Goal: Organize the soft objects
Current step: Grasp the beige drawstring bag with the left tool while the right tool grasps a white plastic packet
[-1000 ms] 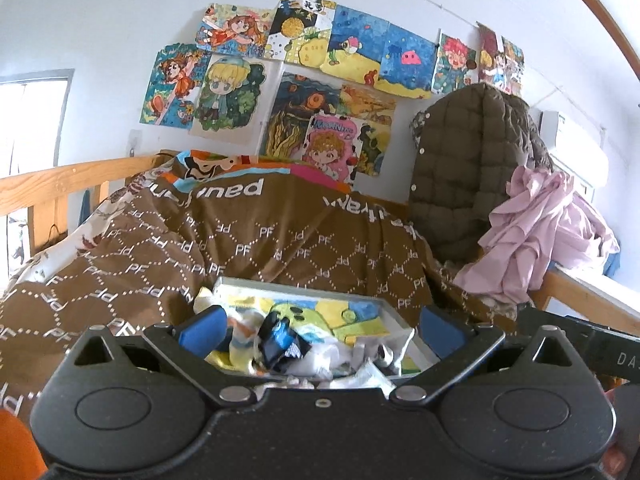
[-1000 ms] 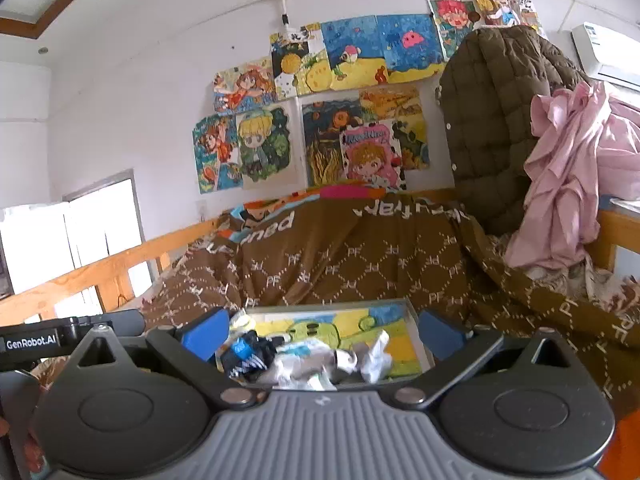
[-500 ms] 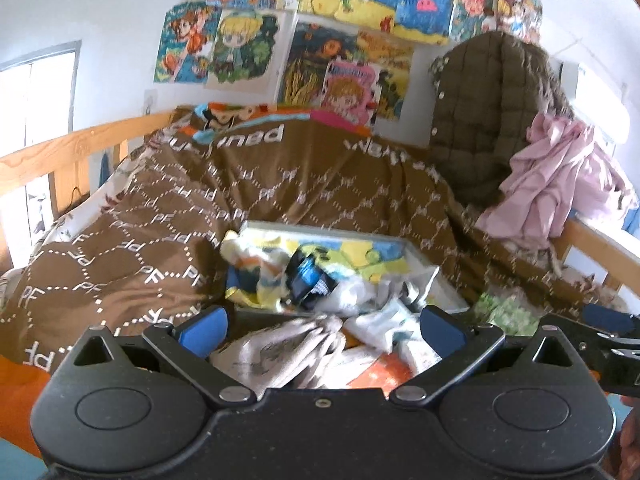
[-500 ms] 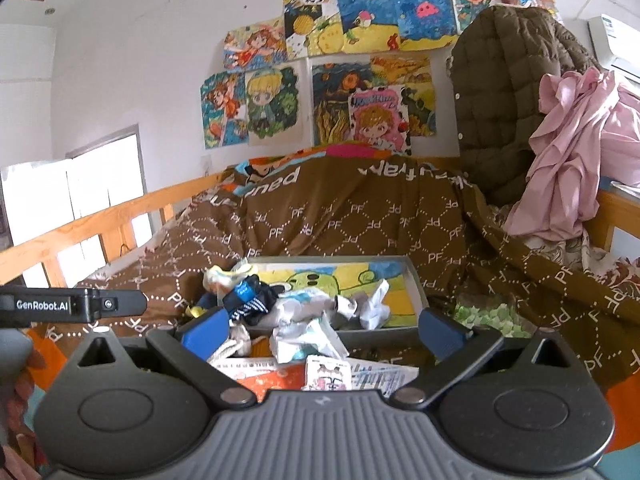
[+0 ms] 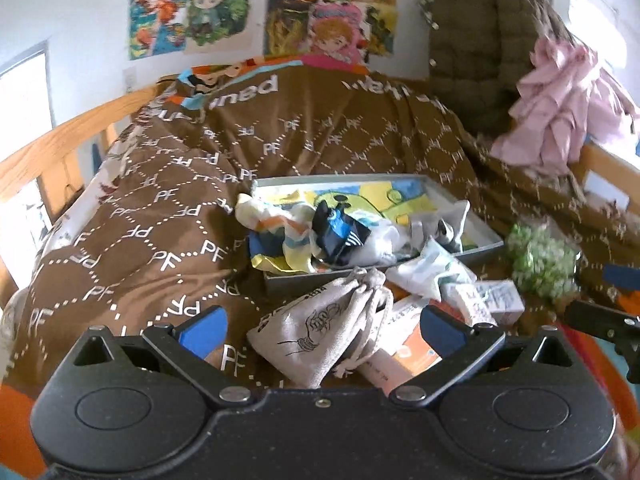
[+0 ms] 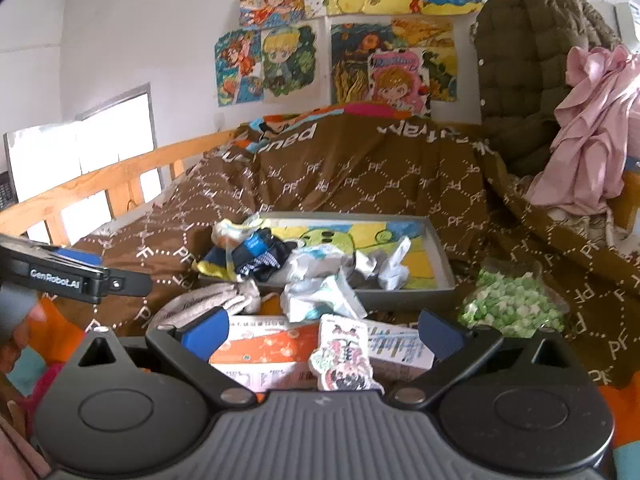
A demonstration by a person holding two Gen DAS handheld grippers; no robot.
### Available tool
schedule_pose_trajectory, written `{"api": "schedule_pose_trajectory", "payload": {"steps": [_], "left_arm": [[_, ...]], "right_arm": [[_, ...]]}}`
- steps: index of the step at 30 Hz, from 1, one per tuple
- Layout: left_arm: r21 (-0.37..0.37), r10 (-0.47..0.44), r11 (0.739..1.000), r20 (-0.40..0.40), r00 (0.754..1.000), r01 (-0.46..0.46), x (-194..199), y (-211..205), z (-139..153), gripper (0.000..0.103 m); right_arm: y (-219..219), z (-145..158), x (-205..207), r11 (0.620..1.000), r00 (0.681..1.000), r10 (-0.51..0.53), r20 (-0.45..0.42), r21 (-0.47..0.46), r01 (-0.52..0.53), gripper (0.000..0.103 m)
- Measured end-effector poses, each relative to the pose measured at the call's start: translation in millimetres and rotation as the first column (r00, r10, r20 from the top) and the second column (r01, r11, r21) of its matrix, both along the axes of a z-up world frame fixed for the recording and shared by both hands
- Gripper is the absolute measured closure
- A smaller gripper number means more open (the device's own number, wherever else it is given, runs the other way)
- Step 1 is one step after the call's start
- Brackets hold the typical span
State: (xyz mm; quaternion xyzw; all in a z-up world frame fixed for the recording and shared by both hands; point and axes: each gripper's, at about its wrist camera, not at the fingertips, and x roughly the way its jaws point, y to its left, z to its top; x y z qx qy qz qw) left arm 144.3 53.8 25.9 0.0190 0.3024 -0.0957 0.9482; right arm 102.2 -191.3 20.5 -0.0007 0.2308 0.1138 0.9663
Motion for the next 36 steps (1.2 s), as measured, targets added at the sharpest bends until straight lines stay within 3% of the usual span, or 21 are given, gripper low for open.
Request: {"api": "schedule_pose_trajectory", "payload": {"steps": [5,19,28,36], "left_arm": [[0.016,-0.062,0.998,-0.028,0.998,0.062,14,-1,-15,0.001],[0.067,-0.094,0.993,-0.084,0.992,0.100,49,1,-46,0.001],[-0.033,-0.093,0.995,-0.112,0.989,0.090,78,1,-60,0.001],[-0.071,-0.095,0.994,-0.161,0.982,0.084,94,5,-75,0.001]], "right_arm": [[3,-11,11,1.000,0.999,0.010,-0.039,0.008,-0.009,0.000],[7,-34,64,1.000,0.997,0.024,-0.069,0.000,-0.024,0.000],[12,-50,106,0.999,0.996,0.035,-0.085,0.011,-0.034,0.000],[17,-65,139,0.998,0.993,0.061,-0.105,-0.014,-0.063,0.000]]}}
